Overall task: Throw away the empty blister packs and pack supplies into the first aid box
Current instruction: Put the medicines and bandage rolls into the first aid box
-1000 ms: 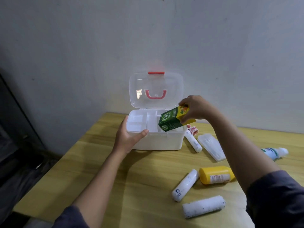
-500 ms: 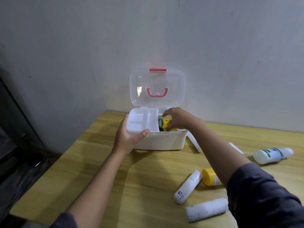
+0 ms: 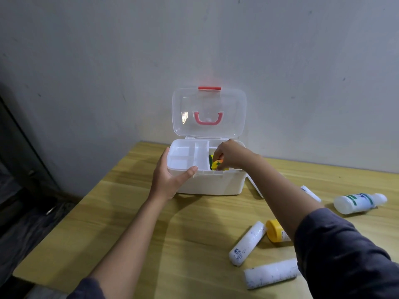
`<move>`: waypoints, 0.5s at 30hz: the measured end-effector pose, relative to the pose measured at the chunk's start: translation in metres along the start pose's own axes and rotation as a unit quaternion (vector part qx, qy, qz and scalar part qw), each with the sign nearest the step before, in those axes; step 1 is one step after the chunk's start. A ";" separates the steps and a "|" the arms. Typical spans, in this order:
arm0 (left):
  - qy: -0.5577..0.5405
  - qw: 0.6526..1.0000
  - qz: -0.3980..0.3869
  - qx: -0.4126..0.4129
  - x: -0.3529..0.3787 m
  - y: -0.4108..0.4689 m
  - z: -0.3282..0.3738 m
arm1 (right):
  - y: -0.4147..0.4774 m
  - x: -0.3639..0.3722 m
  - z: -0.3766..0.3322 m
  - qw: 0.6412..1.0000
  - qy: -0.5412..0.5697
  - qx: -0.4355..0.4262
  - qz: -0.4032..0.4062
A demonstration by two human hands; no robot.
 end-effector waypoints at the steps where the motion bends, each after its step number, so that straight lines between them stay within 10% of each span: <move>1: 0.001 1.000 -0.001 -0.004 0.000 0.000 -0.001 | 0.000 0.000 0.000 1.000 0.000 -0.002 0.001; 15: 0.031 0.999 0.044 -0.001 -0.002 -0.007 -0.001 | -0.044 -0.039 0.018 0.979 0.171 0.018 0.106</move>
Point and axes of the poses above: each hand's wrist, its own y-axis towards the middle knuckle, its own x-axis out of the palm, z = x × y, the point moved 6 cm from there along y, towards the middle knuckle, and after that the axes turned 3 degrees about z, right-handed, at the moved point
